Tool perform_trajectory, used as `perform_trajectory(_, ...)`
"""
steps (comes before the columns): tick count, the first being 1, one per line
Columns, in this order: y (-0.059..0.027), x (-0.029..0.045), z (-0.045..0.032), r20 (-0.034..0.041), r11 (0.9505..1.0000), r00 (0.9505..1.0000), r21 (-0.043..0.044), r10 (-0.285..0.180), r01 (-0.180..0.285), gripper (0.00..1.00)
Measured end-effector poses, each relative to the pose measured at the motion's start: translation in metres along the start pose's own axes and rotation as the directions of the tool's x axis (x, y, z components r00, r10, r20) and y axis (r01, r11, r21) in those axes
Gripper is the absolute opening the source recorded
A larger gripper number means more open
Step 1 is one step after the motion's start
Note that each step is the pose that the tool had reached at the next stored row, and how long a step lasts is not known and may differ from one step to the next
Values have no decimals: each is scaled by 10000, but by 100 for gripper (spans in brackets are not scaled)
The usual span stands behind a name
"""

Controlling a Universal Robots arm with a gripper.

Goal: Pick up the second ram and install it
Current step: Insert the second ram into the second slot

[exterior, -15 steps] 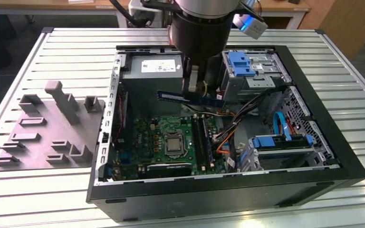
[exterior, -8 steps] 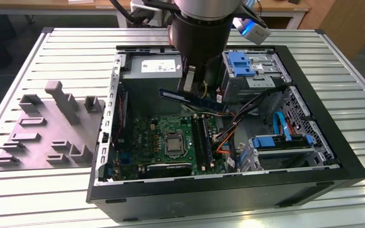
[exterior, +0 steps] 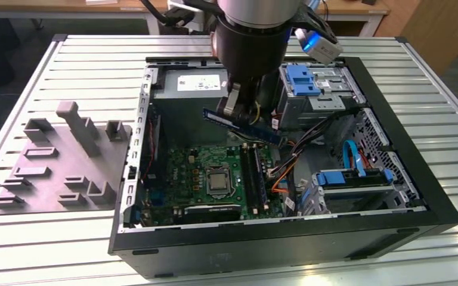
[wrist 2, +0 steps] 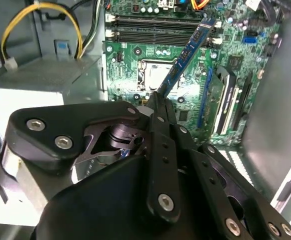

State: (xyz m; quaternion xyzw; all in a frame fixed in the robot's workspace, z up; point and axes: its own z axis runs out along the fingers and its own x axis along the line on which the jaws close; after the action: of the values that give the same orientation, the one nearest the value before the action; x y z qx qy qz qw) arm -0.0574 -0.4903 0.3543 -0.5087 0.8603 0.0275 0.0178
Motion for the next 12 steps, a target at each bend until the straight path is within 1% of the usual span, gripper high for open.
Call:
perform_trajectory(3, 0, 0, 8, 17, 9985, 9985, 31, 539, -539, 11)
perform_trajectory(6, 0, 1, 17, 36, 9941, 9941, 62, 1086, -1086, 11)
perform_trajectory(9, -1, 1, 23, 54, 9868, 9868, 91, 1618, -1619, 11)
perform_trajectory(12, -1, 2, 28, 77, 9766, 9766, 120, 2148, -2149, 11)
